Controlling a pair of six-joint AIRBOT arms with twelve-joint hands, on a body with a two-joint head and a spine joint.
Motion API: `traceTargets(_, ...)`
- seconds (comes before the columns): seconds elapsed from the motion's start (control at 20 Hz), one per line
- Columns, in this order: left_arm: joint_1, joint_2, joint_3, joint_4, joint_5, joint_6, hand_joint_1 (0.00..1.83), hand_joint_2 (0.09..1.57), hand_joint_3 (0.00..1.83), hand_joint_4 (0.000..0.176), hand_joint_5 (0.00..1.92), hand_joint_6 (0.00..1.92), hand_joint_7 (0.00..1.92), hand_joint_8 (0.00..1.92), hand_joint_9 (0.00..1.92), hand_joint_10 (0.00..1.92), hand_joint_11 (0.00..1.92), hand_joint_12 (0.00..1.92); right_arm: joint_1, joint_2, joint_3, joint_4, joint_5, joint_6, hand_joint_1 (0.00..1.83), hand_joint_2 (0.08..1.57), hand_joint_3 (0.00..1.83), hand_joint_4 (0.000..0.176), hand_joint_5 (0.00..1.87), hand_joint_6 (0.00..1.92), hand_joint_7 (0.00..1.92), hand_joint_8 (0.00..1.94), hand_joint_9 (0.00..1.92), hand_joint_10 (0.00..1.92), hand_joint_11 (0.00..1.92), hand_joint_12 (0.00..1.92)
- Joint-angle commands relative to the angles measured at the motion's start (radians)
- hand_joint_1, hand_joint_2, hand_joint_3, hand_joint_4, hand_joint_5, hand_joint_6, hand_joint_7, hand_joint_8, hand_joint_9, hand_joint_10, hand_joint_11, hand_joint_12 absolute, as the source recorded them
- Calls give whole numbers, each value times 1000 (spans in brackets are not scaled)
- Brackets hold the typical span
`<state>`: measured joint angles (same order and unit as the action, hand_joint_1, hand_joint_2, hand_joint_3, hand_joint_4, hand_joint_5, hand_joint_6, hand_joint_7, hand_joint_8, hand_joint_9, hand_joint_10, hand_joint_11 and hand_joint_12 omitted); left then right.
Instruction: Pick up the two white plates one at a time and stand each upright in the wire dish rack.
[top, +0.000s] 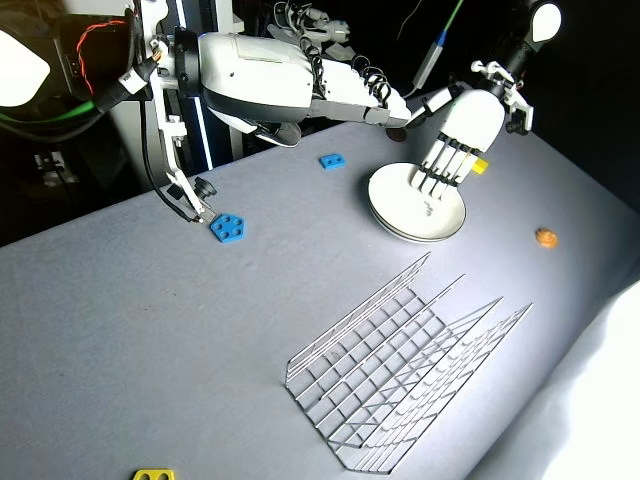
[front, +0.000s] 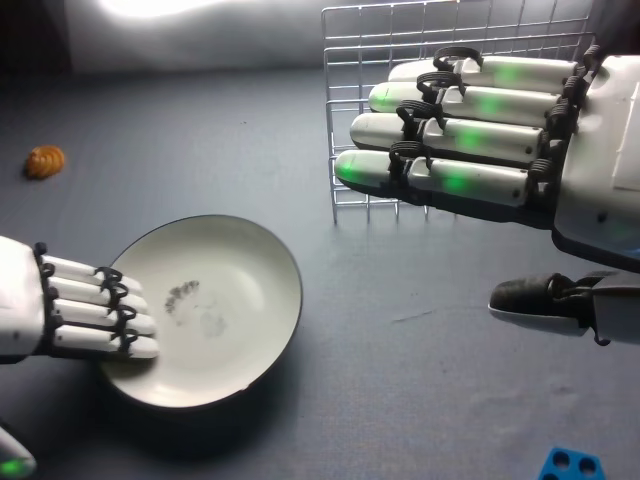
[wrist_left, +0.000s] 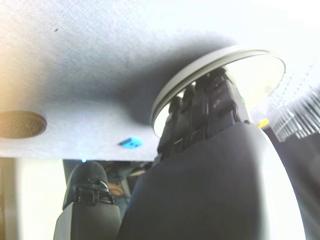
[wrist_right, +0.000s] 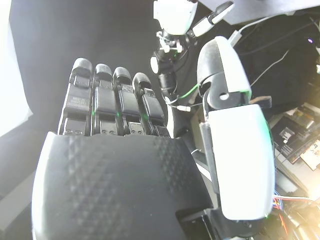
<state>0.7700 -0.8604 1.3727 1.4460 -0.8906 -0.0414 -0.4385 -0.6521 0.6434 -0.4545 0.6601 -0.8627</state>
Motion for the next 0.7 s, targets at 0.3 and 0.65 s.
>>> traceTargets(0.3,-45,-34,-69,-54,1,2,0,1079,0,0,4,2,0,0,0,0,0,0,17,1,-5,26,105,-5,881,1210,6,0,10,2,0,0,0,0,0,118)
traceTargets(0.65,-97,-66,-96,-92,33,-10,0,1095,6,0,0,0,0,0,0,0,0,0,-16,-39,-2,29,75,-90,886,1202,2,0,35,0,0,0,0,0,0,154)
